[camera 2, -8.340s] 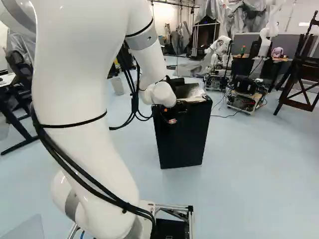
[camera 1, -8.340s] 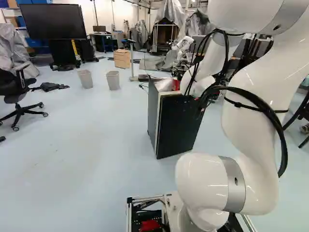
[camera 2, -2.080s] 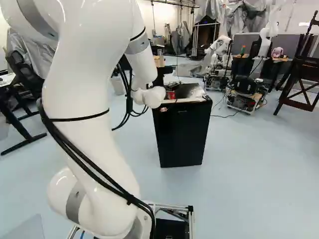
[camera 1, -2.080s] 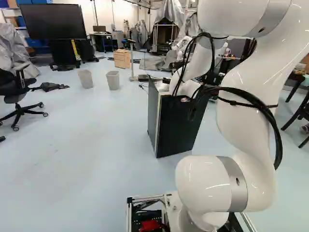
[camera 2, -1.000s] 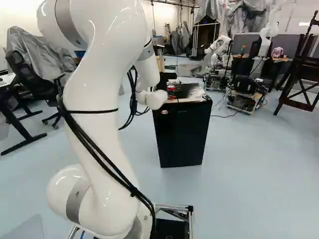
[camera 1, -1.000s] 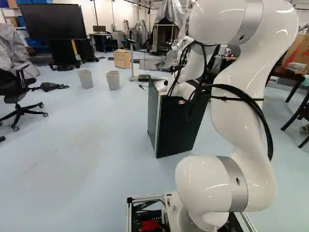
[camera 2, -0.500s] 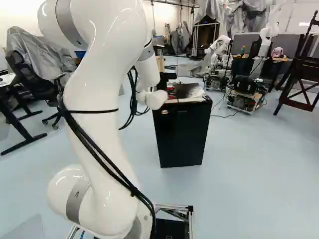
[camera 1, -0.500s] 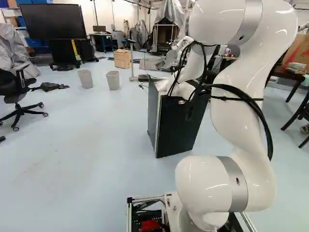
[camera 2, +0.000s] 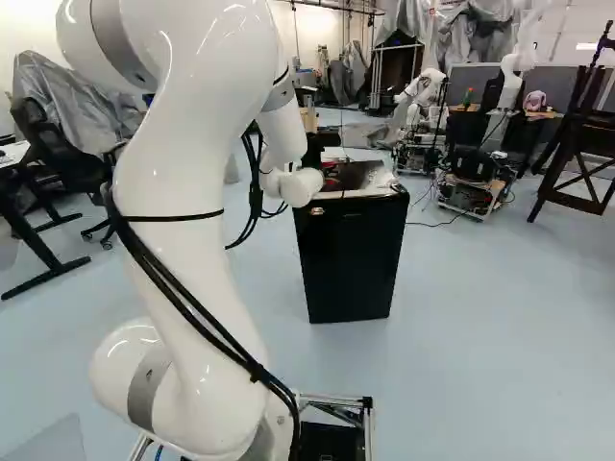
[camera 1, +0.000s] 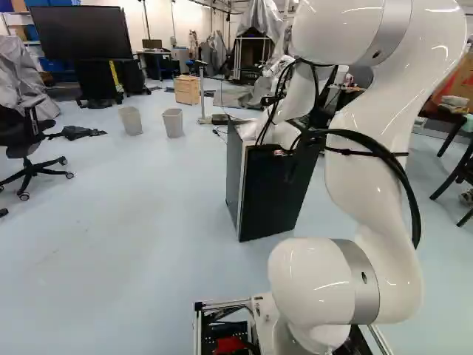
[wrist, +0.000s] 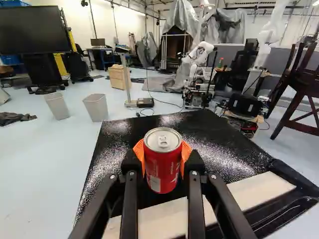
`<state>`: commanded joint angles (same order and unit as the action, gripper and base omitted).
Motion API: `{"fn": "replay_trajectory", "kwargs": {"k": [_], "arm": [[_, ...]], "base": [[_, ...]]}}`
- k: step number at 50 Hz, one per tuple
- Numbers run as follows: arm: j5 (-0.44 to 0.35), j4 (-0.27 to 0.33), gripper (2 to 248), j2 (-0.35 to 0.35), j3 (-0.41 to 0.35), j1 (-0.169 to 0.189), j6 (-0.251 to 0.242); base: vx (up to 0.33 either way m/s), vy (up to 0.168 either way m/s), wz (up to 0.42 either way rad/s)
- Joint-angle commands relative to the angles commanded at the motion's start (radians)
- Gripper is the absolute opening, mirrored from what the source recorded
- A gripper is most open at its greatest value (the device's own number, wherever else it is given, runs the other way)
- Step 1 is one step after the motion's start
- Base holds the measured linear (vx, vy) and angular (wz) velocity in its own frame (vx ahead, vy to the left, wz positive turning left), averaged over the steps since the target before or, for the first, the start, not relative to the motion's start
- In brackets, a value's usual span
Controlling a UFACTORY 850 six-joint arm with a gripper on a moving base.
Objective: Grab a drink from the fridge
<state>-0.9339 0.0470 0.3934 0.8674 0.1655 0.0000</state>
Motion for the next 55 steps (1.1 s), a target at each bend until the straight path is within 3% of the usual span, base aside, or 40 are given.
{"fn": "replay_trajectory", "kwargs": {"k": [32, 55], "arm": [[0.0, 0.0, 92, -0.04, -0.002, -0.001, 0.0], [0.004, -0.003, 92, -0.083, -0.054, -0.012, 0.0]], "base": [[0.0, 0.0, 0.0], [0.0, 0.0, 0.0]]}}
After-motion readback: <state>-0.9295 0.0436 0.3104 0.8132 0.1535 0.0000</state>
